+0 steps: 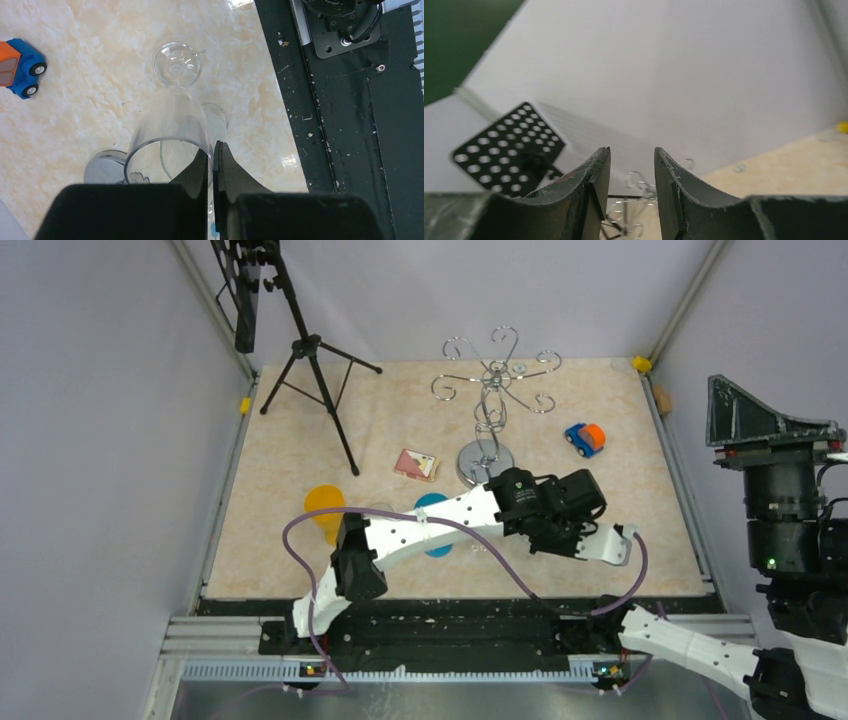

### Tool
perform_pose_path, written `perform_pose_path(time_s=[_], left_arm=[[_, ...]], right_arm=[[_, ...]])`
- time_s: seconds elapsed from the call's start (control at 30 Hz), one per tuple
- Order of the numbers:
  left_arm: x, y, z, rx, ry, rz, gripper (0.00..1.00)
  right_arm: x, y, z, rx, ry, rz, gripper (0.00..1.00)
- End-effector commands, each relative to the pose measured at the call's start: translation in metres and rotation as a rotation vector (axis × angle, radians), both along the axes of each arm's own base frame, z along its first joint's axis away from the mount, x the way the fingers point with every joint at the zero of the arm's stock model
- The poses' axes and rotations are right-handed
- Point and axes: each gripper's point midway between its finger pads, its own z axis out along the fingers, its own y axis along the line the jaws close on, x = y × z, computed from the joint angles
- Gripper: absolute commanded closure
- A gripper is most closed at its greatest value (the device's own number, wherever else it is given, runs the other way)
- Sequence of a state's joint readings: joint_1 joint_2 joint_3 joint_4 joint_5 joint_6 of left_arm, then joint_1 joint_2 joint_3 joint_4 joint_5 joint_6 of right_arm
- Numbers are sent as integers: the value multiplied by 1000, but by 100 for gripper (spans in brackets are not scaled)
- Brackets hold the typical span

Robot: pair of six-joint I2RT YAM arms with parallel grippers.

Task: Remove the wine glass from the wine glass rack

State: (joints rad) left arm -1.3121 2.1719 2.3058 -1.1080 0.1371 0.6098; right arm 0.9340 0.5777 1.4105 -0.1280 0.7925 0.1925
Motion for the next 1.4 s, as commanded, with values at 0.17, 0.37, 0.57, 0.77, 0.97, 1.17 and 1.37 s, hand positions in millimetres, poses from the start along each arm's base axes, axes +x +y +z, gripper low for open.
perform_pose_path(time_s=[0.17, 0.37, 0.57, 0.77, 0.97, 1.17, 1.37], left_arm=[[2, 21, 9, 26, -84, -64, 100], [7, 31, 14, -24, -184, -137, 100], [3, 35, 26, -98, -247, -225, 100], [-6, 37, 35, -158, -266, -302, 100], [-14, 39, 42, -204, -291, -359, 100], [-18, 40, 47, -243, -316, -399, 100], [-22, 39, 48, -251, -307, -422, 100]], right_arm=[[24, -10, -93, -411, 612, -233, 59], [26, 28, -128, -572, 767, -89, 57], [26, 55, -168, -593, 873, 13, 55], [27, 83, -226, -691, 1065, 166, 55], [15, 118, -263, -706, 1119, 409, 55], [1, 134, -285, -743, 1165, 546, 59], [-13, 136, -306, -823, 1223, 634, 62]])
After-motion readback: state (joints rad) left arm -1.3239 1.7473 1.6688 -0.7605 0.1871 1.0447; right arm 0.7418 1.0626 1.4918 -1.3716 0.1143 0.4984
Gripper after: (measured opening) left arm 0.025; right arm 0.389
